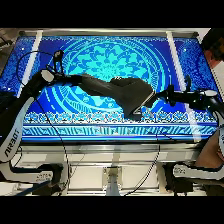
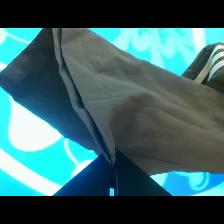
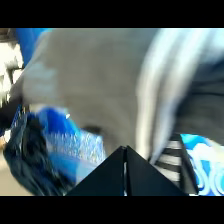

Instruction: Fold the clothes and pants, and hang the long-sleeved shirts on hangers.

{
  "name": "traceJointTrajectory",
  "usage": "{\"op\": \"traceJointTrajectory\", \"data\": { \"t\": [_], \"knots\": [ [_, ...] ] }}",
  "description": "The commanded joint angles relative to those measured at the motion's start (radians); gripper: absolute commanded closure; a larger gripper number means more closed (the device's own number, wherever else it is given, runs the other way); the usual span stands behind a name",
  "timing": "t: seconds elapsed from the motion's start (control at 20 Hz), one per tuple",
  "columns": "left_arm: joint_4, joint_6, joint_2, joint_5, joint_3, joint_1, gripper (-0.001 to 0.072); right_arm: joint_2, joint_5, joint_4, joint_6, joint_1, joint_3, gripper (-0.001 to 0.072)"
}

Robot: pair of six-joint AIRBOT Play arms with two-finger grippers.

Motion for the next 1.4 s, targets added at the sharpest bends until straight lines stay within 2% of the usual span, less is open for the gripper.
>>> {"op": "traceJointTrajectory", "data": {
  "t": [0.0, 0.1, 0.15, 0.25, 0.45, 1.35],
  "knots": [
    [0.076, -0.008, 0.001, -0.058, 0.001, 0.001, 0.0704, 0.000, -0.140, -0.011, 0.141, -0.001, -0.068, 0.0670],
    [0.076, -0.008, 0.001, -0.078, 0.001, 0.001, 0.0704, 0.000, -0.137, -0.038, 0.154, 0.000, -0.068, 0.0414],
    [0.076, -0.008, 0.001, -0.079, 0.001, 0.001, 0.0703, 0.000, -0.127, -0.077, 0.154, 0.000, -0.068, 0.0385],
    [0.076, -0.008, 0.001, -0.079, 0.001, 0.001, 0.0703, 0.000, -0.128, -0.173, 0.154, 0.000, -0.068, 0.0385],
    [0.076, -0.008, 0.001, -0.079, 0.001, 0.000, 0.0703, 0.000, -0.148, -0.239, 0.140, 0.000, -0.068, 0.0383],
    [0.056, -0.008, 0.001, -0.079, 0.001, 0.000, 0.0703, -0.090, -0.281, -0.212, 0.127, 0.143, -0.041, 0.0370]
  ]
}}
